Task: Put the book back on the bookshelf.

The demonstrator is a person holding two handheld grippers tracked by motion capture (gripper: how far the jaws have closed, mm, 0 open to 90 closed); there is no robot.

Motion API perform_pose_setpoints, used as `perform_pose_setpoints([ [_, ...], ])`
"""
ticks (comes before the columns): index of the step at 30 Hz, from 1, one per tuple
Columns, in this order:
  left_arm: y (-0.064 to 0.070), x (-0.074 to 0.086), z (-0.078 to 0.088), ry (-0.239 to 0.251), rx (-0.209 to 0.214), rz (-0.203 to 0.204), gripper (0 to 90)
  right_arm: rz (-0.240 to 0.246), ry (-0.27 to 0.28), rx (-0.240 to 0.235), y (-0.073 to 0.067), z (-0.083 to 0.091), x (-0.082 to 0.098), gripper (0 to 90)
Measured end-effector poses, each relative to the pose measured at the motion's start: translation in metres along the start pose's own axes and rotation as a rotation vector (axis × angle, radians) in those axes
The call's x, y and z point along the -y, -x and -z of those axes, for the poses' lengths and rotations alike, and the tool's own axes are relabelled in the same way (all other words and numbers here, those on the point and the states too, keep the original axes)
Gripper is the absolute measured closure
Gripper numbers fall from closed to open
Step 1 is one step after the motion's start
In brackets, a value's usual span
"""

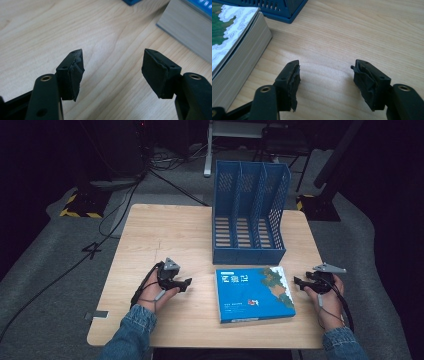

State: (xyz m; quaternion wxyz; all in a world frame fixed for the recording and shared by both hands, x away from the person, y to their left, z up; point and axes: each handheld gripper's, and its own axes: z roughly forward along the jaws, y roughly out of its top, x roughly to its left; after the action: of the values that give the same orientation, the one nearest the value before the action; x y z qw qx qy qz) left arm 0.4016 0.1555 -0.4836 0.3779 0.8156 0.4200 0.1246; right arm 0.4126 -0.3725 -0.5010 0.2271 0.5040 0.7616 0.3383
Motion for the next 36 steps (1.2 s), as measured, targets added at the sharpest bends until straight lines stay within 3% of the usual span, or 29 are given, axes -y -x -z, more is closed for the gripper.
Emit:
perform_pose_setpoints([
  [3,0.002,-0.01,0.003,0.019,0.026,0.008,34.6,-0.012,-0.022,-0.011,-0.001,0.006,0.0,42.1],
  [9,0.005,-0.027,0.002,0.041,0.069,0.009,34.5,0.025,0.001,0.002,-0.007,0.021,-0.002,42.3],
  [12,0.008,-0.041,-0.001,0.055,0.117,0.016,34.7,0.03,-0.031,-0.001,-0.012,0.028,0.001,41.4],
  [16,0.015,-0.053,-0.007,0.058,0.157,0.022,34.8,0.03,-0.02,0.006,-0.014,0.035,0.005,41.4],
  [18,0.021,-0.06,-0.012,0.059,0.193,0.032,34.8,0.024,-0.009,0.014,-0.015,0.041,0.007,41.3],
  [27,0.042,-0.072,-0.046,0.005,0.272,0.022,34.4,0.017,0.007,0.041,-0.017,0.057,0.018,40.3],
  [32,0.042,-0.074,-0.065,0.006,0.29,0.044,32.5,0.015,0.008,0.052,-0.018,0.064,0.023,40.4],
  [36,0.041,-0.071,-0.08,-0.029,0.297,0.038,31.6,0.009,0.011,0.055,-0.017,0.066,0.026,40.3],
])
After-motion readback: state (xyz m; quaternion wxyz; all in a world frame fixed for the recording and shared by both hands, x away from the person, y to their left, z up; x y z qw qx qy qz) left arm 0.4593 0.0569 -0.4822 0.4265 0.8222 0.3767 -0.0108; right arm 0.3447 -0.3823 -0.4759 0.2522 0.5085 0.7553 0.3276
